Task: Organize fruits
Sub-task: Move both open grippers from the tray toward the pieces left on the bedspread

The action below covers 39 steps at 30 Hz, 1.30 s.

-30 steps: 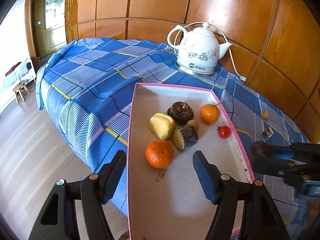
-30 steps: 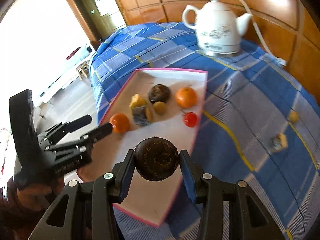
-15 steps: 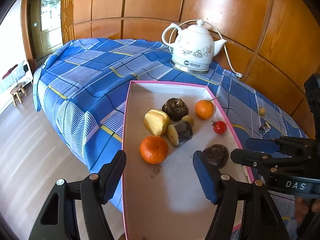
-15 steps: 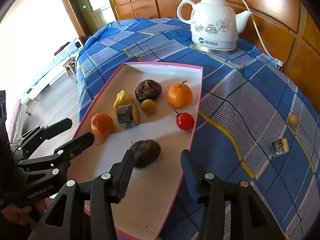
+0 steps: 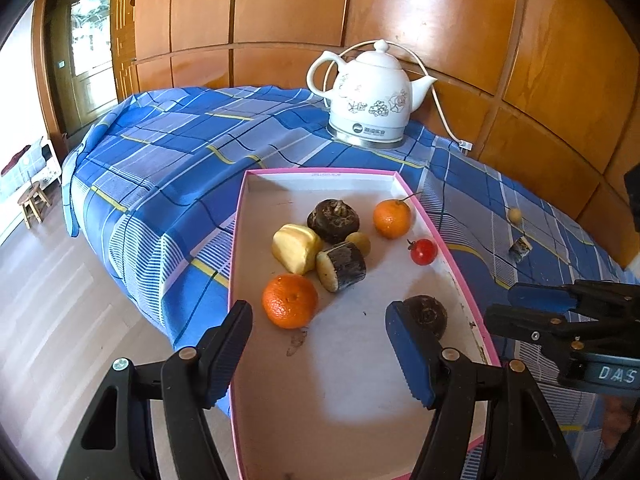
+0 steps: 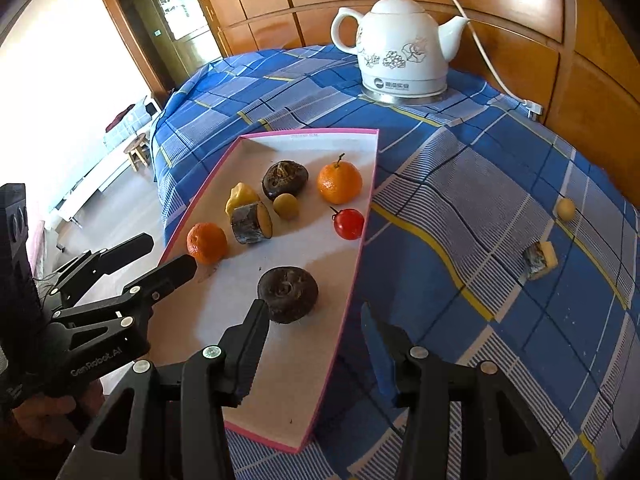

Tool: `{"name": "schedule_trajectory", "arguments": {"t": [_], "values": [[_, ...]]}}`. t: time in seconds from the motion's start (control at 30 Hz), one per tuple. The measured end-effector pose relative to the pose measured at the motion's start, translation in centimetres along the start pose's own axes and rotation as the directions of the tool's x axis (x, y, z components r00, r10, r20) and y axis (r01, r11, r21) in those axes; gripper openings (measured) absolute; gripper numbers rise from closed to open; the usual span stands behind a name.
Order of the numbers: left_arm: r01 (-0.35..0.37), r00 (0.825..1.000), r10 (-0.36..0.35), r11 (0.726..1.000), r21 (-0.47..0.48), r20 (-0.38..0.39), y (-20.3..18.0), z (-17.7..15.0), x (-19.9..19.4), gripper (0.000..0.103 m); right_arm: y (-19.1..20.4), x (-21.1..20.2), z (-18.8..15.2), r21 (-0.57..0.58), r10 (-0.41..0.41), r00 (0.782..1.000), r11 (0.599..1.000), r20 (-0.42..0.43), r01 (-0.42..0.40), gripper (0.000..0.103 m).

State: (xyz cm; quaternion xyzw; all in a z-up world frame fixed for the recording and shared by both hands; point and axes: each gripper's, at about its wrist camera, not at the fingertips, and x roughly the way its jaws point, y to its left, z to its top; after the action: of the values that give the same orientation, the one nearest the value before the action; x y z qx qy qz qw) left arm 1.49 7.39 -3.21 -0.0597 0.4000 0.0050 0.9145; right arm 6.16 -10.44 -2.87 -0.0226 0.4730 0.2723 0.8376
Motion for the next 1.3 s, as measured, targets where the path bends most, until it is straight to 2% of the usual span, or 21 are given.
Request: {"name": "schedule_trajectory", "arguments": {"t": [0.87,1.3], "values": [[0.014,1.0,-0.013,0.998,0.056,-0.015,-1.9,-0.3,0.0,0.07,-0.3,-1.3,-0.5,-0.02,-0.035,0.999,0.999,0.018,0.036,0.049],[0.029,0.999,-0.028,0.996,0.084,-0.021,-2.7,-0.6,0.0,0.07,-2.1,-2.6,-1.7,-0.082,-0.156,0.988,0.984,0.018,0.157,0.049]]}}
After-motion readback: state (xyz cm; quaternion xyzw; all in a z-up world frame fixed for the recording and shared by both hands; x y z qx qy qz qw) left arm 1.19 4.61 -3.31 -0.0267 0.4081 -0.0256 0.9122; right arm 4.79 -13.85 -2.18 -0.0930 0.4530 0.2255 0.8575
